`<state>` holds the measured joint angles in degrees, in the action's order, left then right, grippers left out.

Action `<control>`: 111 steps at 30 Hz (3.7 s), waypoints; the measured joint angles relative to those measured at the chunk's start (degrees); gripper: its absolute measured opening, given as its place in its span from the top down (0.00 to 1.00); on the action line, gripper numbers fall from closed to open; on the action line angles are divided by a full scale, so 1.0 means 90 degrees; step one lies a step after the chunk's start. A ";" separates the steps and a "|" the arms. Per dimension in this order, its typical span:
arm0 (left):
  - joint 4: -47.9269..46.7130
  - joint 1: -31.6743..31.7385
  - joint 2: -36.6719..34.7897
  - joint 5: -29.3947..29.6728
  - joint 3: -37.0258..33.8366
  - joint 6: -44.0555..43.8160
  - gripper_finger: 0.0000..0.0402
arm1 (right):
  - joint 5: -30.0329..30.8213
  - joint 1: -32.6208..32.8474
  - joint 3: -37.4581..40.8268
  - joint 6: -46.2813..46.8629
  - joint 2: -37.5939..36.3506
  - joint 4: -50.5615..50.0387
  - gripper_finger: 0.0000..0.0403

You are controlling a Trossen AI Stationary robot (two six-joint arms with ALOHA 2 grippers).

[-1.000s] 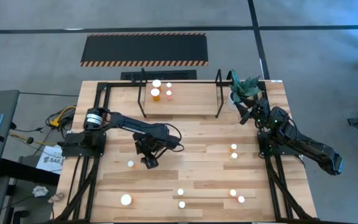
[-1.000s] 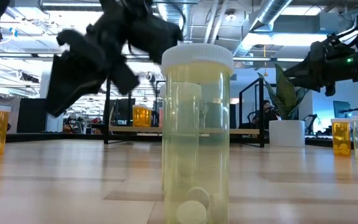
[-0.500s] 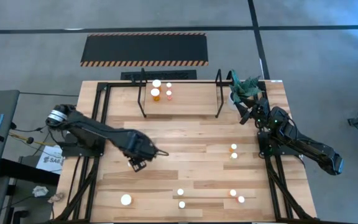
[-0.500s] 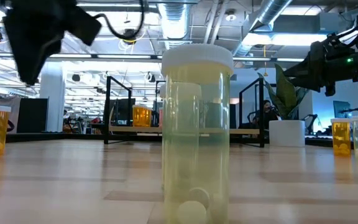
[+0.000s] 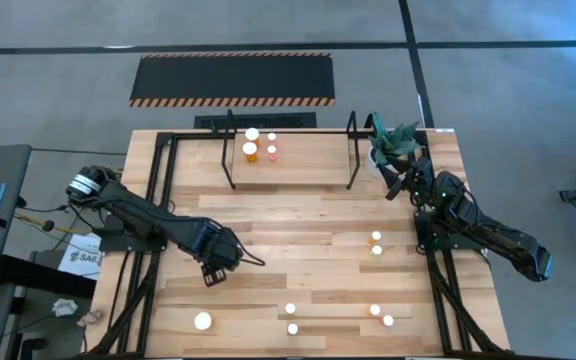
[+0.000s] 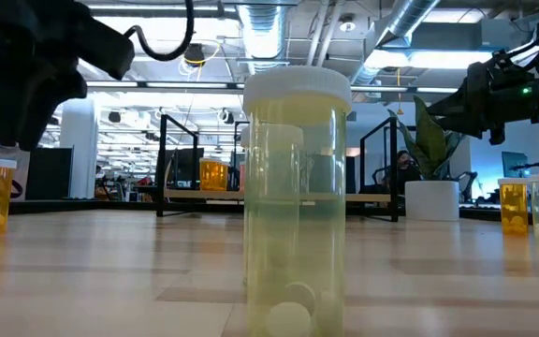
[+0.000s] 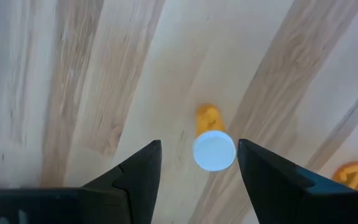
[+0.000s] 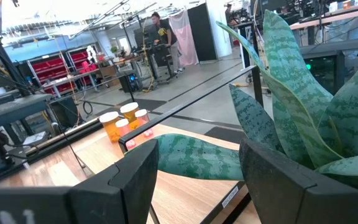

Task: Pick and place medicine bottles onto shelf by color
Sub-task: Put the top left small orange pill bottle on the shelf

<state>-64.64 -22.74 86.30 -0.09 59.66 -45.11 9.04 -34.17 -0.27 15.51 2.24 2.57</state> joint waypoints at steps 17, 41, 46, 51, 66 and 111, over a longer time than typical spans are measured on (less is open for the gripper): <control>0.0452 -0.0510 0.0007 0.0196 -0.0323 0.0698 0.50 | 0.0000 0.0002 0.0001 0.0000 0.0000 -0.0001 0.38; 0.1122 -0.0340 0.0010 0.0286 -0.0952 0.1186 0.75 | 0.0000 0.0000 0.0002 0.0000 0.0000 0.0000 0.38; 0.1240 -0.0034 0.0004 -0.0018 -0.0950 0.1534 0.77 | 0.0000 0.0002 0.0002 0.0000 0.0000 0.0000 0.38; 0.1291 0.0372 0.0010 -0.0178 -0.0753 0.2099 0.75 | 0.0000 0.0002 0.0002 0.0000 0.0000 -0.0001 0.38; 0.1073 0.2120 0.0010 -0.0253 0.0332 0.3681 0.75 | 0.0000 0.0002 0.0002 0.0000 0.0000 0.0000 0.38; -0.1723 0.4625 0.5338 0.0584 0.8301 0.7636 0.75 | 0.0000 0.0002 0.0001 0.0000 0.0000 -0.0001 0.38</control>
<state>-80.14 18.89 134.34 5.17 134.37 23.61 9.04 -34.15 -0.26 15.51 2.24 2.56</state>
